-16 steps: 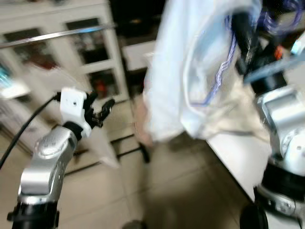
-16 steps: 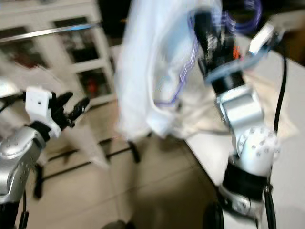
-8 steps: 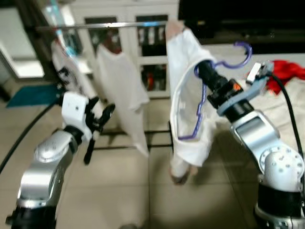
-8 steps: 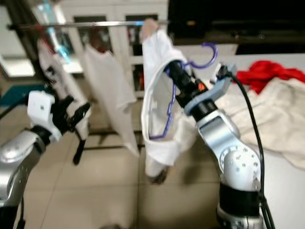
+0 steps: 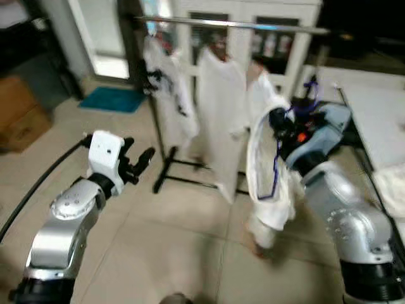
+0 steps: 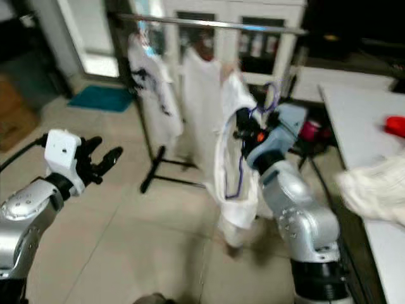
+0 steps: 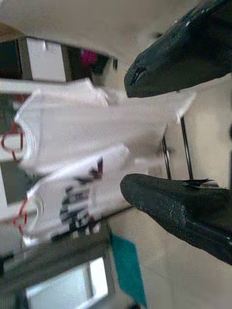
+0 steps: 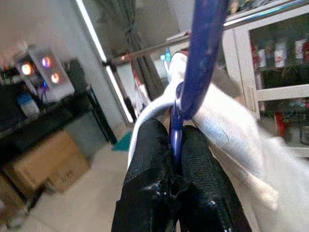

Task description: Hang hanger

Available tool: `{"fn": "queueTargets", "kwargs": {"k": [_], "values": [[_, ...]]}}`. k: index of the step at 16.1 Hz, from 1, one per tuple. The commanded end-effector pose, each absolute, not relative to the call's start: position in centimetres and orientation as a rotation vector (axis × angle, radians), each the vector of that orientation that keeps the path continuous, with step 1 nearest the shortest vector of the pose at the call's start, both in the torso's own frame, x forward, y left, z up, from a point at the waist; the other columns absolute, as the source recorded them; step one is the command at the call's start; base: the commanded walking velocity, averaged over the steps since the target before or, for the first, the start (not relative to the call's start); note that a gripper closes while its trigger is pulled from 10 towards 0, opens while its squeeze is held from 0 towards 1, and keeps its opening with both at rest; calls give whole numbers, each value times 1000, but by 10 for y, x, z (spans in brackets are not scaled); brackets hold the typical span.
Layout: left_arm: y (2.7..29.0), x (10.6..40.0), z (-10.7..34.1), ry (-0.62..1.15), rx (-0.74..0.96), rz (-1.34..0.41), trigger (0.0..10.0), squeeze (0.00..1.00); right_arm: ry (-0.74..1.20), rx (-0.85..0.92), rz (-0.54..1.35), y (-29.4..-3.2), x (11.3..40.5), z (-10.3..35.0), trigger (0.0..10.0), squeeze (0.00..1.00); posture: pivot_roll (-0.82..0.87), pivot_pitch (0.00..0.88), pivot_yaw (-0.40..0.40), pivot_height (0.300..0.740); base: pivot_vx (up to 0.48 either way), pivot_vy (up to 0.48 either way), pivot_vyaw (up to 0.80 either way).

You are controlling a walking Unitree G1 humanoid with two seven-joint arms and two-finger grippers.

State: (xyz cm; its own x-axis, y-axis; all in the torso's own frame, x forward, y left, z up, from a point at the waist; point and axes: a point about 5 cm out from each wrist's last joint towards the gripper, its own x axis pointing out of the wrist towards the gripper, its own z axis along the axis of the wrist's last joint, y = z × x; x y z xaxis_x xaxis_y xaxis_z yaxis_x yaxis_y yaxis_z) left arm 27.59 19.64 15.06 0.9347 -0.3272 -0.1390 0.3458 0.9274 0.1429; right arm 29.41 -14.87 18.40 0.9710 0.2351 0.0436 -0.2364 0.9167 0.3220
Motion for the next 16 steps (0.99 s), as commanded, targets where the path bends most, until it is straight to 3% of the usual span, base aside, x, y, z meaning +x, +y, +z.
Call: {"fn": "queueTargets", "kwargs": {"k": [1, 3, 9, 10, 15, 16], "values": [[191, 276, 153, 101, 184, -371, 10000, 0, -45, 301, 201, -156, 294, 187, 10000, 0, -46, 0, 52, 740, 0, 0, 788], [191, 275, 151, 106, 189, -375, 10000, 0, -40, 172, 213, -155, 295, 181, 10000, 0, -47, 0, 52, 740, 0, 0, 794], [187, 283, 147, 133, 238, -418, 10000, 0, 224, -8, 354, -151, 283, 136, 10000, 0, -54, 0, 52, 740, 0, 0, 0], [188, 283, 146, 148, 222, -437, 10000, 1000, 218, 3, 398, -150, 282, 139, 10000, 0, -57, 0, 52, 740, 0, 0, 0], [207, 295, 150, 153, 363, -416, 10000, 1000, 232, -3, 636, -137, 276, 151, 10000, 0, -60, 0, 47, 740, 0, 0, 0], [218, 299, 149, 181, 415, -398, 10000, 945, 254, 33, 688, -135, 274, 155, 10000, 0, -59, 0, 46, 740, 0, 0, 0]]}}
